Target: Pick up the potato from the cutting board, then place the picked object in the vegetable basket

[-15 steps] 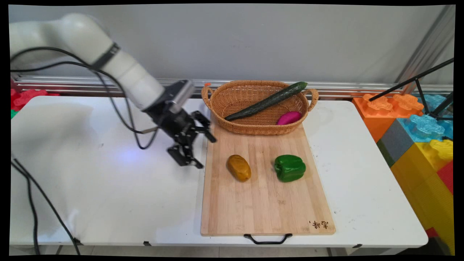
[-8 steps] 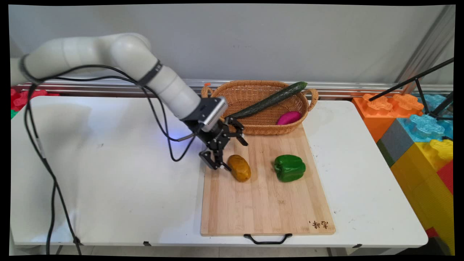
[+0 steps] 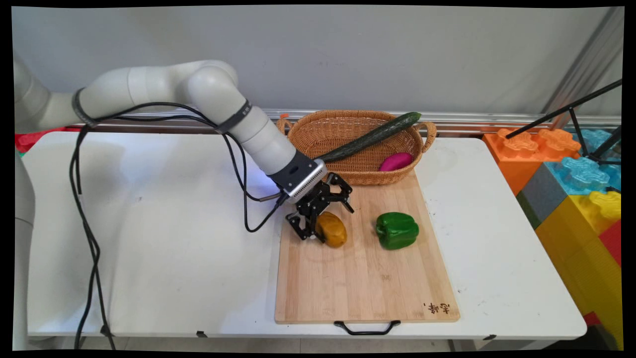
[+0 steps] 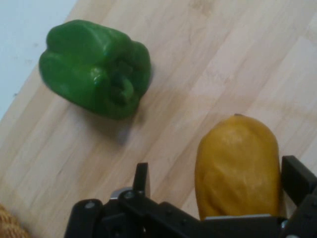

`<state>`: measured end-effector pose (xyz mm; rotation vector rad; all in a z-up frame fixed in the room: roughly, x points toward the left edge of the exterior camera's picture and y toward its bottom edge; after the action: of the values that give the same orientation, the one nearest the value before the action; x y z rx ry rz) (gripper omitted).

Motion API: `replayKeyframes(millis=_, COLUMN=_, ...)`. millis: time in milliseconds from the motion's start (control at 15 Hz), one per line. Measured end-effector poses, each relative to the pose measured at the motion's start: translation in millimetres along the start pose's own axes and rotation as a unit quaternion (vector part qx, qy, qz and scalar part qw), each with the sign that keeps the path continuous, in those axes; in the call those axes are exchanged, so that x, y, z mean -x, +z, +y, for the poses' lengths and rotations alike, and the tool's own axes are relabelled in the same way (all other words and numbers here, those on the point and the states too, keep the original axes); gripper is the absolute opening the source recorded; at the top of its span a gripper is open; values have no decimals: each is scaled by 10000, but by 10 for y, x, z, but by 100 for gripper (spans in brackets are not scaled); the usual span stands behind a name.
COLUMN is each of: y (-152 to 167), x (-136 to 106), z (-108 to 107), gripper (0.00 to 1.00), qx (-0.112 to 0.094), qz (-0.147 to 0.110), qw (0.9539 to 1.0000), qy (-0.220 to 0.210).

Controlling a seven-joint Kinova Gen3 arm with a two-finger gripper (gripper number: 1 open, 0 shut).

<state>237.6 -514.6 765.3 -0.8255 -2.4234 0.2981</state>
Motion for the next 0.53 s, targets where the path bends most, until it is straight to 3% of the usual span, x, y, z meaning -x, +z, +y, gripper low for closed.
replayKeyframes(millis=200, y=59, x=-18, z=-26, gripper=100, qx=90, qz=-4, qw=9998, qy=155)
replayKeyframes(millis=267, y=62, x=-28, z=-30, gripper=0, qx=117, qz=3, qw=9998, qy=163)
replayKeyframes(millis=533, y=12, x=-83, z=-42, gripper=0, qx=186, qz=46, qw=9998, qy=14)
